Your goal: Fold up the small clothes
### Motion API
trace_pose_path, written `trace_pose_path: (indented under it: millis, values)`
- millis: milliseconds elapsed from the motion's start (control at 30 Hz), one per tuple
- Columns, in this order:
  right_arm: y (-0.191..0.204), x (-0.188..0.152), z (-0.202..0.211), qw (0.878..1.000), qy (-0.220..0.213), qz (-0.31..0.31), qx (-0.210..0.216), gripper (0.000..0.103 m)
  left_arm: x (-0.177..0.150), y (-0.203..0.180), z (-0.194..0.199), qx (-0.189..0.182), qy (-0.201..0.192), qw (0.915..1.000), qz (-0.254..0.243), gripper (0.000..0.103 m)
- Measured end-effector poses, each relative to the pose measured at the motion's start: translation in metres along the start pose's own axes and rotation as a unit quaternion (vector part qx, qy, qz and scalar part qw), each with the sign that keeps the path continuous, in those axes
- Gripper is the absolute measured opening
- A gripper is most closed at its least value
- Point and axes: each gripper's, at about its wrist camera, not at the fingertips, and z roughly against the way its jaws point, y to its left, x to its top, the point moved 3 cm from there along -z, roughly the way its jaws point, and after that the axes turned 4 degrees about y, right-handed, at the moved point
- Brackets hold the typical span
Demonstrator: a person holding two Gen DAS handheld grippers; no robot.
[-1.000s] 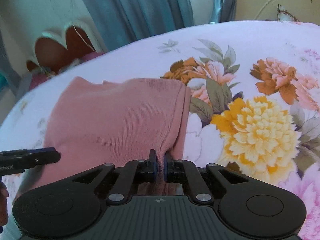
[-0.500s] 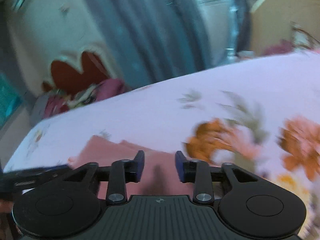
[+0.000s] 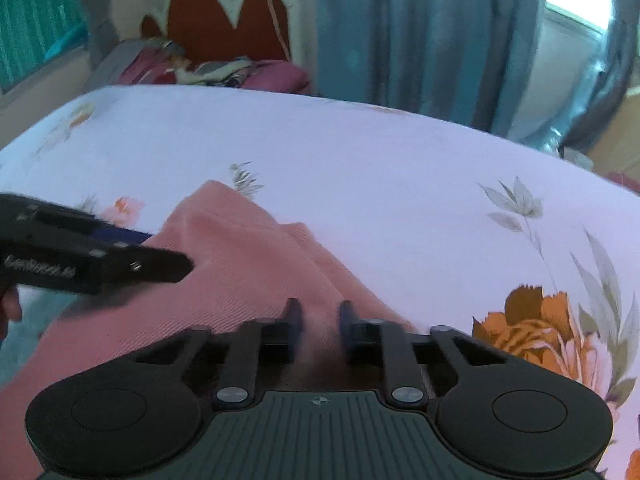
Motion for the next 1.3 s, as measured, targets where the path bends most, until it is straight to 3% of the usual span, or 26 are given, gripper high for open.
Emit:
trace_pose_path:
  millis: [33, 100, 133, 167, 200, 267, 300, 367, 433, 533, 633, 667, 700, 733, 767, 800, 833, 900, 1000, 1100, 1233, 1300]
  values:
    - [0.001, -0.001, 0.003, 1.000, -0.005, 0.002, -0.006, 0.002, -0.001, -0.007, 0.007, 0.000, -0.030, 0.9993, -0.021, 0.024]
    - [0.002, -0.001, 0.022, 0.998, -0.056, 0.000, -0.030, 0.002, -0.004, -0.016, 0.016, 0.009, -0.070, 0.9965, -0.045, 0.025]
    - [0.001, -0.001, 0.033, 0.996, -0.084, -0.009, -0.035, 0.002, -0.005, -0.016, 0.014, 0.009, -0.068, 0.9968, -0.041, 0.025]
    - [-0.002, -0.001, 0.040, 0.994, -0.106, -0.021, -0.032, 0.002, -0.005, -0.014, 0.001, 0.015, -0.037, 0.9985, -0.038, 0.026]
    - [-0.003, -0.002, 0.035, 0.994, -0.101, -0.024, -0.030, 0.002, -0.007, -0.010, -0.013, 0.034, 0.001, 0.9987, -0.037, 0.027]
    - [-0.007, -0.012, -0.007, 0.998, -0.007, -0.024, -0.057, 0.002, -0.002, -0.005, -0.016, 0.034, 0.002, 0.9993, -0.016, 0.031]
    - [-0.008, -0.014, -0.008, 0.998, -0.024, -0.027, -0.058, 0.002, 0.000, -0.004, -0.012, 0.031, 0.005, 0.9995, -0.009, 0.034]
    - [-0.011, -0.014, -0.005, 0.996, -0.029, -0.053, -0.059, 0.003, -0.001, -0.004, 0.004, 0.049, -0.004, 0.9987, -0.015, 0.056]
    - [-0.017, -0.017, 0.010, 0.994, -0.048, -0.082, -0.063, 0.003, -0.008, -0.004, 0.030, 0.023, -0.033, 0.9991, -0.016, 0.061]
    - [-0.031, -0.030, 0.032, 0.988, -0.067, -0.134, -0.031, 0.003, -0.022, -0.012, 0.049, -0.009, -0.032, 0.9993, -0.017, 0.041]
    - [-0.048, -0.045, 0.048, 0.980, -0.067, -0.184, -0.027, 0.003, -0.042, -0.018, 0.064, -0.009, -0.030, 0.9993, -0.018, 0.040]
    - [-0.053, -0.053, 0.057, 0.976, -0.066, -0.204, -0.020, 0.008, -0.050, -0.017, 0.069, -0.010, -0.027, 0.9995, -0.010, 0.040]
    - [-0.058, -0.064, 0.065, 0.973, -0.064, -0.222, -0.013, 0.036, -0.056, -0.019, 0.071, -0.012, -0.024, 0.9996, -0.006, 0.041]
    - [-0.061, -0.073, 0.075, 0.970, -0.068, -0.233, -0.013, 0.057, -0.065, -0.018, 0.075, -0.012, -0.021, 0.9997, -0.002, 0.042]
    - [-0.064, -0.084, 0.086, 0.966, -0.080, -0.244, -0.013, 0.071, -0.074, -0.017, 0.079, -0.009, -0.014, 0.9998, 0.004, 0.042]
    - [-0.064, -0.095, 0.096, 0.964, -0.087, -0.250, -0.008, 0.066, -0.078, -0.017, 0.078, -0.008, -0.009, 0.9999, 0.008, 0.042]
    - [-0.064, -0.103, 0.104, 0.963, -0.081, -0.257, -0.003, 0.044, -0.086, -0.017, 0.082, -0.009, -0.006, 0.9998, 0.014, 0.042]
    - [-0.056, -0.123, 0.110, 0.962, -0.065, -0.266, 0.015, 0.031, -0.094, -0.012, 0.087, -0.012, -0.006, 0.9995, 0.028, 0.043]
    - [-0.038, -0.142, 0.116, 0.961, -0.048, -0.268, 0.039, 0.031, -0.098, -0.012, 0.088, -0.014, -0.008, 0.9990, 0.042, 0.042]
    - [-0.033, -0.151, 0.110, 0.960, -0.033, -0.276, 0.042, 0.031, -0.097, -0.020, 0.087, 0.000, -0.004, 0.9997, 0.025, 0.041]
    - [-0.024, -0.147, 0.118, 0.965, -0.056, -0.256, 0.019, 0.031, -0.095, -0.029, 0.092, 0.013, -0.007, 0.9999, -0.001, 0.037]
    - [-0.024, -0.151, 0.118, 0.959, -0.052, -0.274, 0.046, 0.031, -0.098, -0.032, 0.097, 0.006, -0.008, 0.9999, -0.009, 0.037]
